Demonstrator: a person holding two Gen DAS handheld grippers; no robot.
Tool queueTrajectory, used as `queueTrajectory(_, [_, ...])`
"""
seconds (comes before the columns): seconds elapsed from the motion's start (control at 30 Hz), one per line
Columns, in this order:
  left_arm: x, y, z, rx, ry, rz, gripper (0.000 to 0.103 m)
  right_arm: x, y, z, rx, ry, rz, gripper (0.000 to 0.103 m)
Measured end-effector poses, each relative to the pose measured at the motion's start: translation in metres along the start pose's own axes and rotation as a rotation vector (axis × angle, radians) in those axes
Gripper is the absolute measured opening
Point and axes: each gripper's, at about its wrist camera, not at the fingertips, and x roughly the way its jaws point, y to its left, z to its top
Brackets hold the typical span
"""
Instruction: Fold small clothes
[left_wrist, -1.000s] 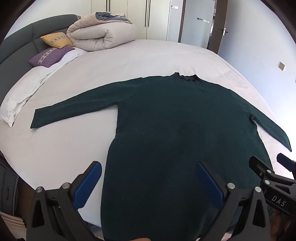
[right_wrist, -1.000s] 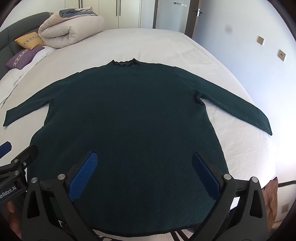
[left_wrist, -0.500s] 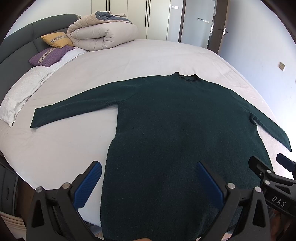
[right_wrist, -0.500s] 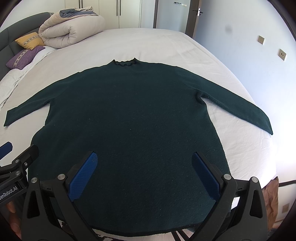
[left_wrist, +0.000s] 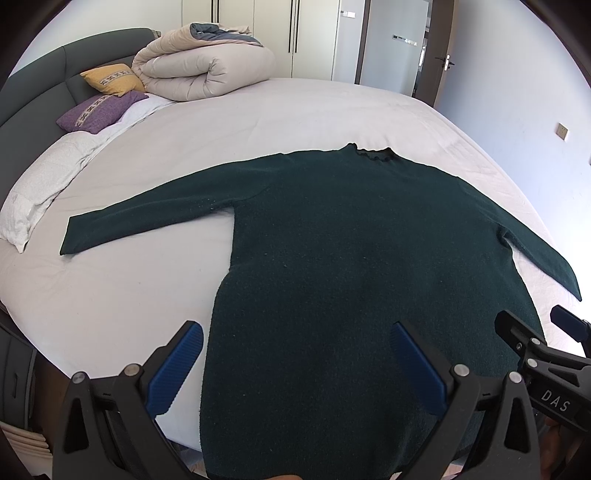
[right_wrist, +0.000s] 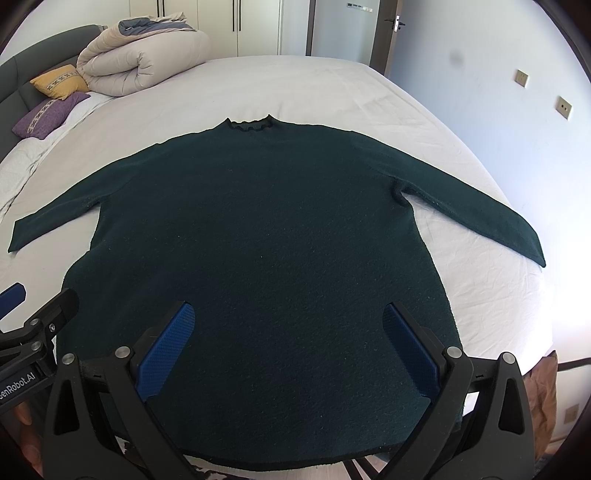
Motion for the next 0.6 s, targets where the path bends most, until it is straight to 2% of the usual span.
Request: queueTrajectory(0.6, [0.0025,-0.0050,-0.0002,0.002,0.000,0.002,0.103,0.0008,-0.0003,-0.0013,0.002,0.005,0.003,0.103])
